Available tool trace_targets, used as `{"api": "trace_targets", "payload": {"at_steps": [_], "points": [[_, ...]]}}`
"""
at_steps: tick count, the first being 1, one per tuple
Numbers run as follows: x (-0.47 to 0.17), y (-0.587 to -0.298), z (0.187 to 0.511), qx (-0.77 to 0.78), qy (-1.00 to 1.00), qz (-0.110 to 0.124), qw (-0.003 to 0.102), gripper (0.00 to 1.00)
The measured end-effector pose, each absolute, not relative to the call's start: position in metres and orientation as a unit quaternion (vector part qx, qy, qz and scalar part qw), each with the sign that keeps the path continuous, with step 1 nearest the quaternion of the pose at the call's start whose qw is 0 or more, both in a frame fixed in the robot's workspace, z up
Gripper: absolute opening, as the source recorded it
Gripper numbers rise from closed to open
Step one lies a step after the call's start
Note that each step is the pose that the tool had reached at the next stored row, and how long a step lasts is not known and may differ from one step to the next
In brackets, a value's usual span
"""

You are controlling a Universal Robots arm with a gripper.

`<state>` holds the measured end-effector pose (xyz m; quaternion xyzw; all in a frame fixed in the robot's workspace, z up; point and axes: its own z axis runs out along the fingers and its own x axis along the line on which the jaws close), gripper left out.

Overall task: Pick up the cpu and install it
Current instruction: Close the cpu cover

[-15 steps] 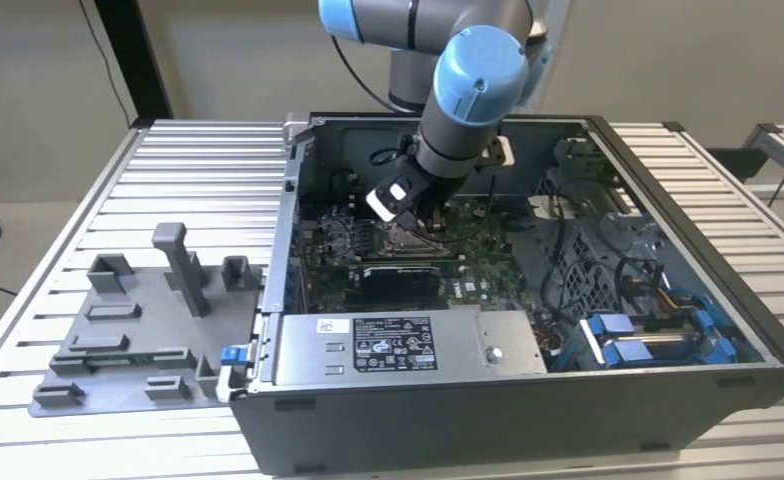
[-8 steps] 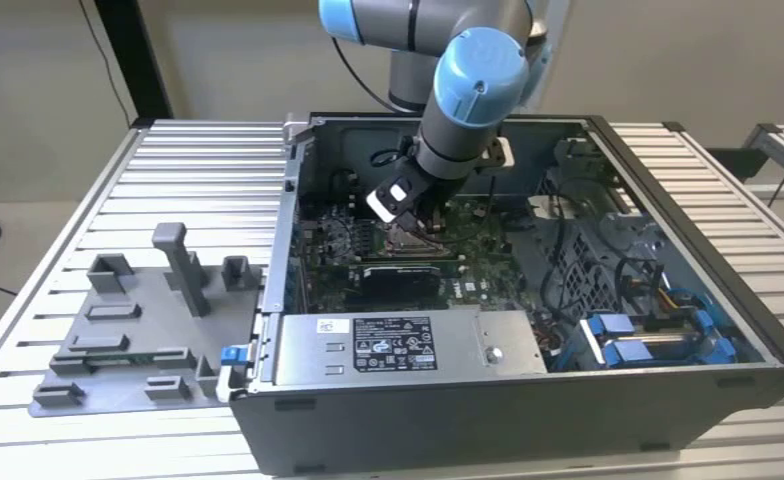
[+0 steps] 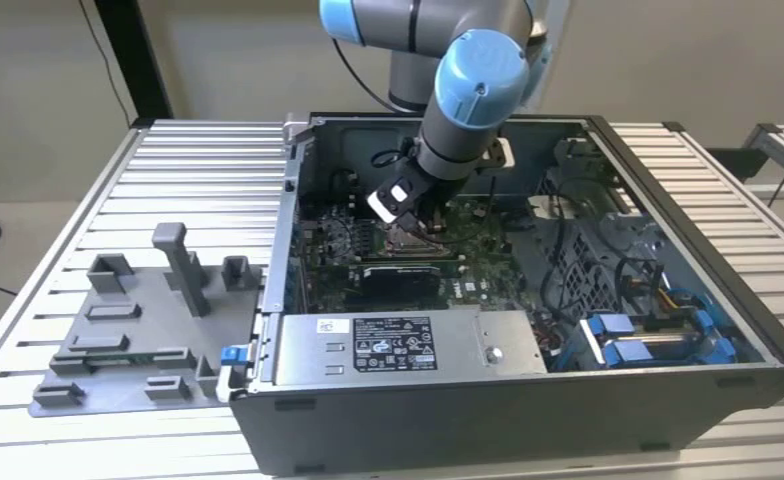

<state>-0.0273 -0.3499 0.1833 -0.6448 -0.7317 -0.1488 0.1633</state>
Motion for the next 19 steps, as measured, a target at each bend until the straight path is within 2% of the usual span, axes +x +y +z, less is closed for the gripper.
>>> {"api": "trace_targets", "payload": {"at_steps": [6,15,19], "points": [[-0.027,-0.349,0.185,-0.645,-0.732,-0.15,0.164,0.0],[-0.04,-0.349,0.225,-0.645,-0.732,-0.15,0.164,0.0],[-0.054,-0.349,0.233,-0.645,-0.732,-0.15,0.163,0.0]]}}
